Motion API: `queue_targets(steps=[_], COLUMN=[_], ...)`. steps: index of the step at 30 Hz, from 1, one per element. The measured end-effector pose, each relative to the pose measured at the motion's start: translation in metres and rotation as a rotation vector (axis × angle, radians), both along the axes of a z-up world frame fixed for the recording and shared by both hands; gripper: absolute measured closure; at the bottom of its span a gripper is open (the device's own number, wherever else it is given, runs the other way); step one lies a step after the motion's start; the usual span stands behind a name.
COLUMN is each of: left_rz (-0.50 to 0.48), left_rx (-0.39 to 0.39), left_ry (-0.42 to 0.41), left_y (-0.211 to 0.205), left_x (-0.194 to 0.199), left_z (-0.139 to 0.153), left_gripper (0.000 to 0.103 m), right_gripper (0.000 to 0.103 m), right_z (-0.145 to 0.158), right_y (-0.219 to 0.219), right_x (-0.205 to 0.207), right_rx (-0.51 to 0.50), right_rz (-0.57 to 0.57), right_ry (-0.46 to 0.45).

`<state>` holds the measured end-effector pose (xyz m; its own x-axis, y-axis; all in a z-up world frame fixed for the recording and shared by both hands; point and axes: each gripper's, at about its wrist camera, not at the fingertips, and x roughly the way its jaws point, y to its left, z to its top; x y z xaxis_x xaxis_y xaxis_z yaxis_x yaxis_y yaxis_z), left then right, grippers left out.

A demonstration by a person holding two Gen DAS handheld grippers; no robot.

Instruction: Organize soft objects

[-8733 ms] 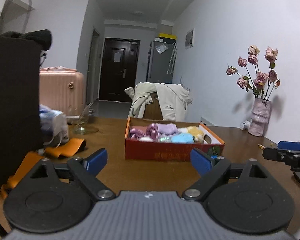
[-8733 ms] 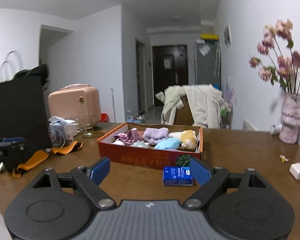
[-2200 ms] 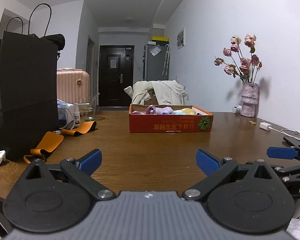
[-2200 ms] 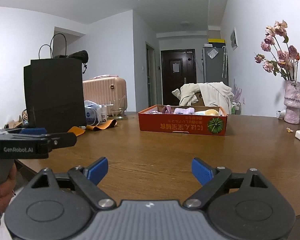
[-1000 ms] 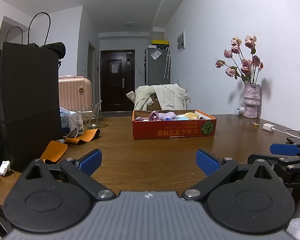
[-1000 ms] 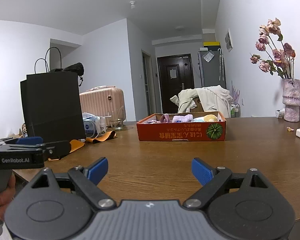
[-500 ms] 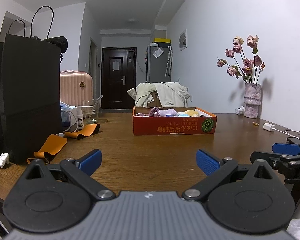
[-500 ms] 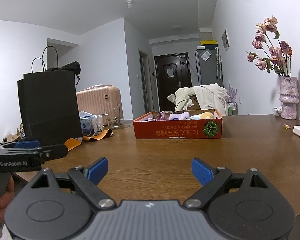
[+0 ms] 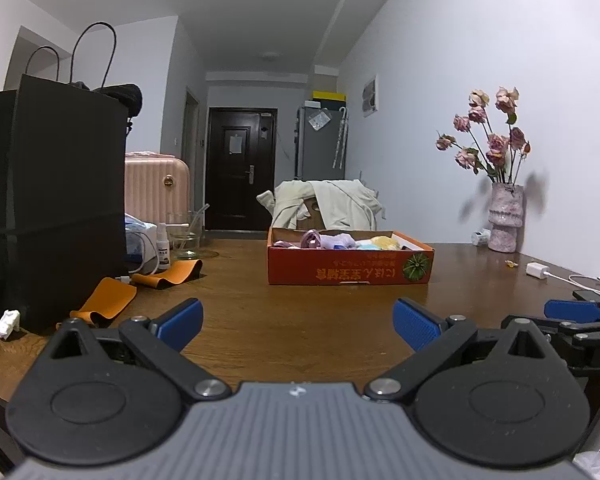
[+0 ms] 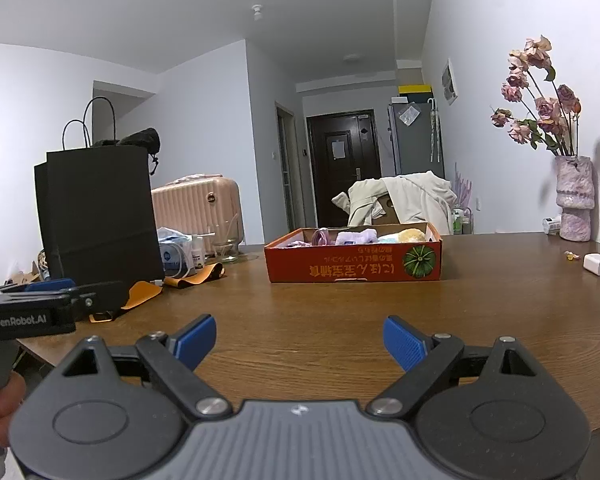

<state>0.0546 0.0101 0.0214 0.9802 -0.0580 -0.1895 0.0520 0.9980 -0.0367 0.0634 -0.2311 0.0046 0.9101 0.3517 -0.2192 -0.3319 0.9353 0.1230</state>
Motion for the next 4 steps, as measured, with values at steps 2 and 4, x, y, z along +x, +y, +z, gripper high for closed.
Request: queue_targets(steps=[2,4], left_rz=[-0.022,-0.02], left_rx=[0.002,-0.007], left_ry=[0.012,0.01], left_y=[0.0004,0.0006], left_x=[0.0002,0.001], left_z=[0.0,-0.0005], left_gripper=[0.0,0.0], right_gripper=[0.012,0.012], right_z=[-0.0004,-0.0008], right_y=[0.0,0.0002], right_x=[0.0004,0.0018], right_rx=[0.0,0.0], right_rz=[-0.001,-0.003], right_ry=[0.0,0.004])
